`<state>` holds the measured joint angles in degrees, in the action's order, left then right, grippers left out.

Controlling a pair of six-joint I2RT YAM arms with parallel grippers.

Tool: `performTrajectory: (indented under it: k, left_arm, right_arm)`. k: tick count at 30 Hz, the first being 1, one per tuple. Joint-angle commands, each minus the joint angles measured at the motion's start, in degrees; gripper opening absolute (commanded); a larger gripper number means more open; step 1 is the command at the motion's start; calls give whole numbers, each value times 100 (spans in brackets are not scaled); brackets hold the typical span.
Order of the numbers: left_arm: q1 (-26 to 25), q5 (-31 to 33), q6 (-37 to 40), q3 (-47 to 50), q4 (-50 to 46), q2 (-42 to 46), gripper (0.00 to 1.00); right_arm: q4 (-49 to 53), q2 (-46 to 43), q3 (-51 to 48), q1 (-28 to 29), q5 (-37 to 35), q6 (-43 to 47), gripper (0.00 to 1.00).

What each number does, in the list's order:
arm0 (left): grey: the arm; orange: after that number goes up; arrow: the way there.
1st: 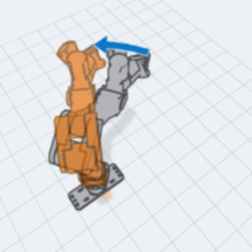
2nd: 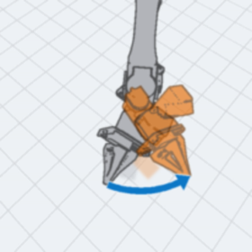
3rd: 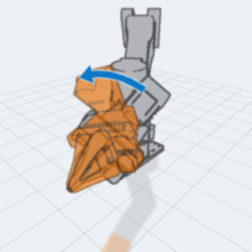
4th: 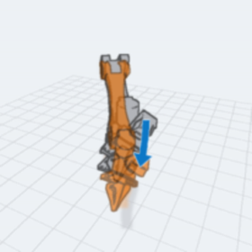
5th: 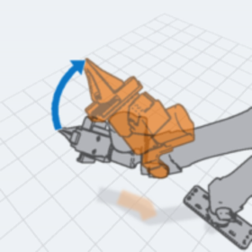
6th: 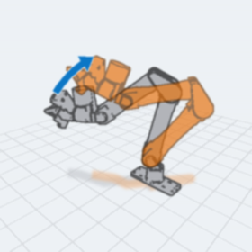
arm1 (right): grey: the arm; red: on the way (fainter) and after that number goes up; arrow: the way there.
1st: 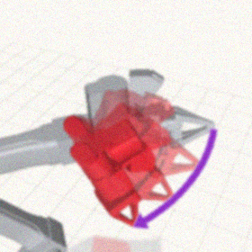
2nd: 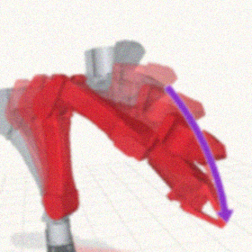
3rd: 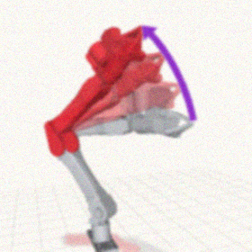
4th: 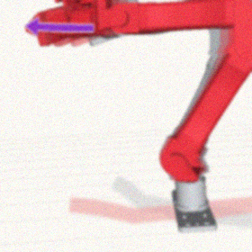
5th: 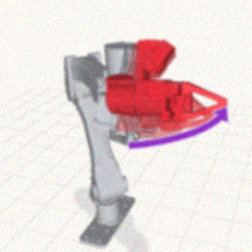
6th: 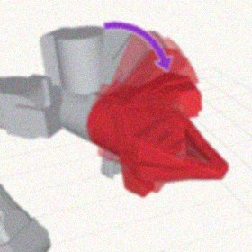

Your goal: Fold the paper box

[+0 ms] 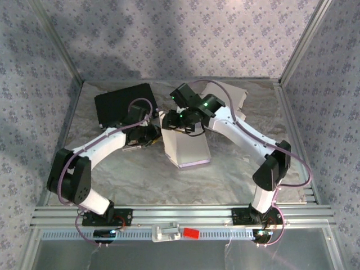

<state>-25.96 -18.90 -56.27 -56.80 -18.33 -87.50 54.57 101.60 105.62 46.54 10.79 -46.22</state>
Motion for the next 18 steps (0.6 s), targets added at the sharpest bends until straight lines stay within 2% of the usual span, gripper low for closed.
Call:
performTrajectory:
  k: [1, 8, 13, 18]
  left_arm:
    - [-51, -161, -112, -286, 261, -112, 27]
    - [-115, -211, -169, -361, 374, -264, 27]
    - [-138, -177, -184, -402, 358, -294, 27]
    - [-137, -68, -63, -530, 113, -241, 29]
  right_arm:
    - [293, 340, 422, -2, 162, 729, 51]
    - [965, 988, 1053, -31, 167, 834, 50]
    - [976, 1322, 1297, -120, 203, 842, 44]
    - [957, 1467, 1441, -242, 53, 670, 5]
